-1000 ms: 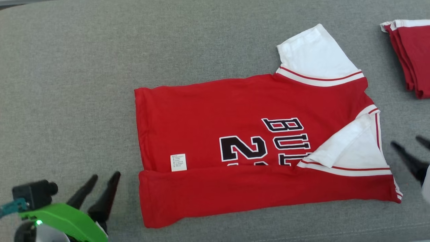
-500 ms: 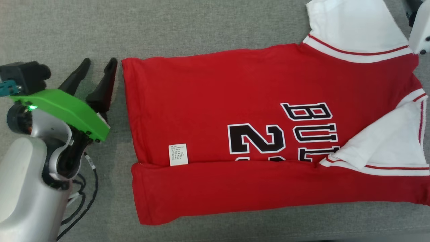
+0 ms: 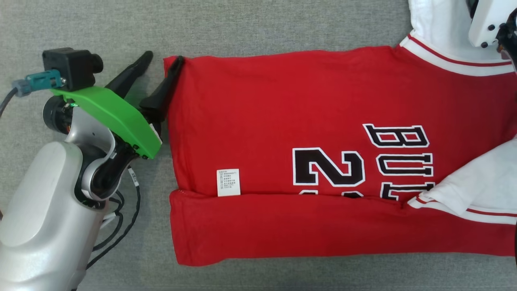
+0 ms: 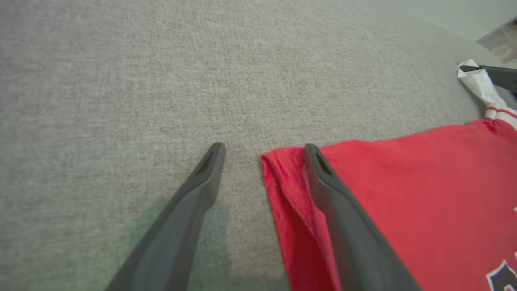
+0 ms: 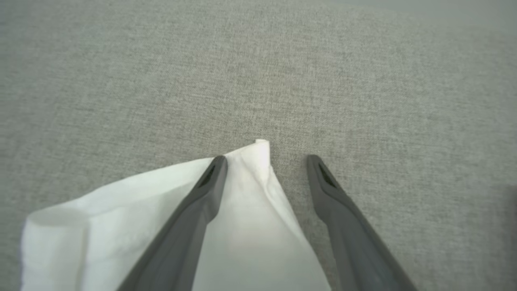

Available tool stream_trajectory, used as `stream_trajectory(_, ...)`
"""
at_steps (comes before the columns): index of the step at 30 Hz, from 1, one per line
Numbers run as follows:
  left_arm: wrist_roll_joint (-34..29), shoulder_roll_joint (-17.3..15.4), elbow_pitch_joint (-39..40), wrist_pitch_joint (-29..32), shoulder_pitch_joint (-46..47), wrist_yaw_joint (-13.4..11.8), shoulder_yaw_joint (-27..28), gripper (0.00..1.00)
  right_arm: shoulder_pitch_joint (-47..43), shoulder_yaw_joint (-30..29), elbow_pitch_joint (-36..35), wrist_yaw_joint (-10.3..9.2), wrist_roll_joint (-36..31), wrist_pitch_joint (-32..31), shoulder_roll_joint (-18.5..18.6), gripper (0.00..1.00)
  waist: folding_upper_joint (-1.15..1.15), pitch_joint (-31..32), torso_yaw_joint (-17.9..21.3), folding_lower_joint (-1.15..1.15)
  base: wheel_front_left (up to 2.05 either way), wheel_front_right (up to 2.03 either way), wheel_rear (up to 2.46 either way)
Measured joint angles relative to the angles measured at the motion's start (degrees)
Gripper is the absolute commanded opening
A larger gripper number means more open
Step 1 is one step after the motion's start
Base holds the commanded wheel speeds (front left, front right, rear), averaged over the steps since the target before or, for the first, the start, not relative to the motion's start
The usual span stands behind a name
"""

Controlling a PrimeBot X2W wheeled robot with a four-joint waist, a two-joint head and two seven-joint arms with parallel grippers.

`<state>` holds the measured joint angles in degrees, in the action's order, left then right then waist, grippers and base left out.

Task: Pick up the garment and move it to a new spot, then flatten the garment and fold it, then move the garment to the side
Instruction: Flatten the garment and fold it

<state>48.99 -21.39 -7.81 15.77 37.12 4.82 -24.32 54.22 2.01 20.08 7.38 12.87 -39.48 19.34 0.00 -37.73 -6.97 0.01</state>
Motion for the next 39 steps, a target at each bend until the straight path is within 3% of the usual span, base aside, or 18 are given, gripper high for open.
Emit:
stream_trajectory(5,0.6,-0.6,2.2,2.2,-0.9,0.5,-1.5,1.0,-0.5,1.0,0.7,0.0,1.7,0.0,-0.2,1.0,0.0,0.8,0.8,0.0,0.0,0.0,0.0)
stream_trajectory(6,0.6,-0.8,2.3,2.5,-1.0,0.4,-1.6,0.85,-0.6,1.3,0.8,0.0,1.9,0.0,-0.4,1.0,0.0,0.9,1.0,0.0,0.0,0.0,0.0)
stream_trajectory(7,0.6,-1.0,2.4,2.7,-1.0,0.3,-1.6,0.39,-0.6,1.8,0.9,-0.01,2.5,0.0,-0.5,1.0,0.0,1.0,1.1,0.0,0.0,0.0,0.0)
stream_trajectory(8,0.6,-1.0,2.3,2.8,-1.0,0.1,-1.6,0.19,-0.7,2.0,1.0,-0.01,3.0,0.0,-0.5,0.53,0.0,1.1,1.2,0.0,0.0,0.0,0.0)
stream_trajectory(9,0.5,-1.1,2.1,2.7,-1.0,-0.1,-1.5,0.0,-0.7,2.3,1.2,-0.02,3.6,0.2,-0.7,0.0,0.0,1.1,1.3,0.0,0.0,0.0,0.0)
stream_trajectory(15,-0.8,-1.0,0.2,-1.0,-0.7,-0.3,-0.5,0.0,-0.2,-2.6,4.0,0.16,-0.3,8.8,-2.7,0.0,0.0,2.0,1.9,0.0,0.0,0.0,0.0)
stream_trajectory(19,-0.7,-1.3,0.5,-2.9,-0.9,-0.2,0.5,0.0,0.1,-3.2,2.5,0.15,2.0,11.2,-4.4,0.0,0.0,3.4,2.1,0.0,0.0,0.0,0.0)
stream_trajectory(23,0.0,-1.9,2.9,-5.1,-3.4,-0.2,2.0,0.0,-2.0,-4.1,-2.0,0.15,4.8,13.5,-3.0,0.0,0.0,5.2,2.7,0.0,0.0,0.0,0.0)
stream_trajectory(32,1.3,-3.4,10.2,-6.8,-15.6,-2.8,2.7,0.0,-22.7,-8.9,-16.5,0.14,11.4,13.8,-1.9,0.0,0.0,11.8,4.7,0.0,0.0,0.0,0.0)
stream_trajectory(39,2.5,-4.6,18.2,-8.6,-28.6,-6.9,3.7,0.0,-42.6,-13.3,-29.5,0.14,15.0,12.1,-6.5,0.0,0.0,17.5,6.9,0.0,0.0,0.0,0.0)
